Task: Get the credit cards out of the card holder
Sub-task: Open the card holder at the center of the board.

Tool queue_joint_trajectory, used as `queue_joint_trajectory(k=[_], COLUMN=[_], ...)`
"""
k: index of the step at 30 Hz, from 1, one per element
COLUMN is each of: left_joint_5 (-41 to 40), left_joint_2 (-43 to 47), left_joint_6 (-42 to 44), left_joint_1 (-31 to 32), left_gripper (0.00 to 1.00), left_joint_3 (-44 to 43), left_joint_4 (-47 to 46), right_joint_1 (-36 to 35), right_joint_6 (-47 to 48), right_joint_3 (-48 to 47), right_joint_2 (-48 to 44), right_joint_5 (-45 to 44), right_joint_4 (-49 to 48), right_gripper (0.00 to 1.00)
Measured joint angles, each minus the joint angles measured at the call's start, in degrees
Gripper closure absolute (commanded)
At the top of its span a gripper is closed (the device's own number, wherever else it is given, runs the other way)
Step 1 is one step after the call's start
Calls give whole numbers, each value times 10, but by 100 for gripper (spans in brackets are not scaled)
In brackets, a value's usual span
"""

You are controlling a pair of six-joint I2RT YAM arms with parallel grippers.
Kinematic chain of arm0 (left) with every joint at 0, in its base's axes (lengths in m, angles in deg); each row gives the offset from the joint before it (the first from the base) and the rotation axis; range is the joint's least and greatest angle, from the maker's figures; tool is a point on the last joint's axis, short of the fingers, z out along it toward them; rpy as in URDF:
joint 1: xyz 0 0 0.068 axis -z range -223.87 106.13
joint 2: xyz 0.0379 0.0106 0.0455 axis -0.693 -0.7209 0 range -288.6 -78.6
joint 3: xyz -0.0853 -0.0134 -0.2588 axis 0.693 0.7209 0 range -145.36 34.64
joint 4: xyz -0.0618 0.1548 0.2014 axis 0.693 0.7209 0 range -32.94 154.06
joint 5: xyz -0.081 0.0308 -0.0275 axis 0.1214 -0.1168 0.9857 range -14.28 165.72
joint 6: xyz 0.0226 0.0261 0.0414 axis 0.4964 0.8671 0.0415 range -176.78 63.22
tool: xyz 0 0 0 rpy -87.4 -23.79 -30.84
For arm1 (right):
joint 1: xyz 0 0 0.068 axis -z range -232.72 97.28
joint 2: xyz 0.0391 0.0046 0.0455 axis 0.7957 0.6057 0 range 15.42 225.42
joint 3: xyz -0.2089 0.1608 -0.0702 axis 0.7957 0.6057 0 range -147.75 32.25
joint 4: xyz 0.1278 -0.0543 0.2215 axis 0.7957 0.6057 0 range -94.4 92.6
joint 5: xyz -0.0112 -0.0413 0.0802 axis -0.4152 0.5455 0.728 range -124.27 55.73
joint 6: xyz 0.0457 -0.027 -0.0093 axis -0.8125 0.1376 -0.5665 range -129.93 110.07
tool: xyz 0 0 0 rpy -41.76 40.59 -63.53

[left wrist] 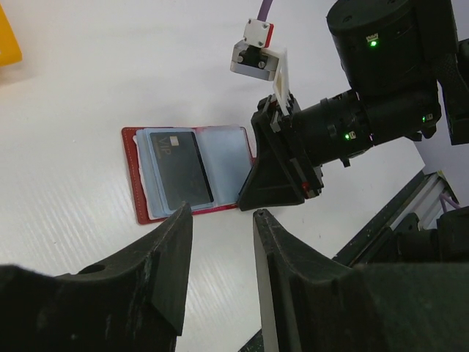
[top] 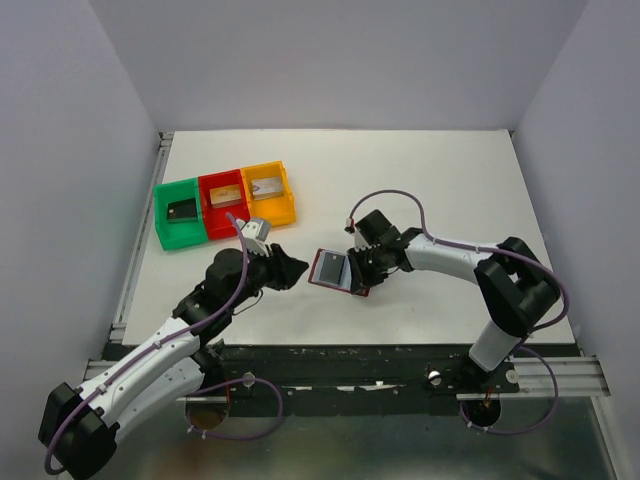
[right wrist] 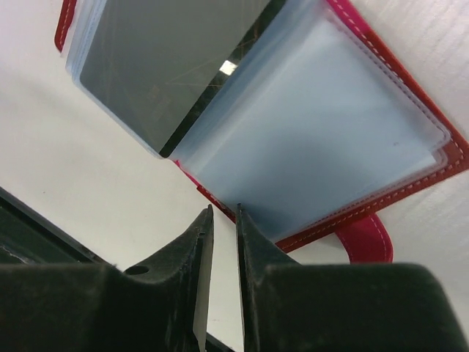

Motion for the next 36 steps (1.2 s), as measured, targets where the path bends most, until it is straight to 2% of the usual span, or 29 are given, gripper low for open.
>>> queue_joint_trajectory(k=[8, 15, 18, 20, 21, 23, 26, 28, 36], left_joint_5=[0, 0, -2, -5, -7, -7, 0, 8, 27], left_joint_2=[-10, -28, -42, -57, -68, -91, -129, -163, -293], left_joint_6=[-3, -7, -14, -24, -28, -36, -44, -51, -76], left_joint_1=[0, 0, 0, 0, 0, 0, 0, 0, -1], left_gripper=[51, 29, 27, 28, 30, 44, 88, 100, 100], left_joint_3=[0, 0, -1, -2, -2, -3, -3, -4, -26], left_joint_4=[-3, -4, -6, -13, -18, -29, -61, -93, -183], right_joint_1=[32, 42, 42, 42, 42, 42, 48, 57, 85], right_joint_6=[15, 18, 13, 3, -3, -15, -36, -51, -109], right_joint_3=[-6, -6, -5, -5, -5, -1, 5, 4, 63], right_joint_2=[0, -21, -68, -113, -132, -162, -177, -161, -115], right_joint_5=[-20, -24, -26, -27, -28, -30, -19, 7, 77], right_joint_4=[10, 16, 15, 6, -5, -36, -82, -97, -179], right_gripper=[71, 66, 64, 57, 52, 50, 59, 63, 69])
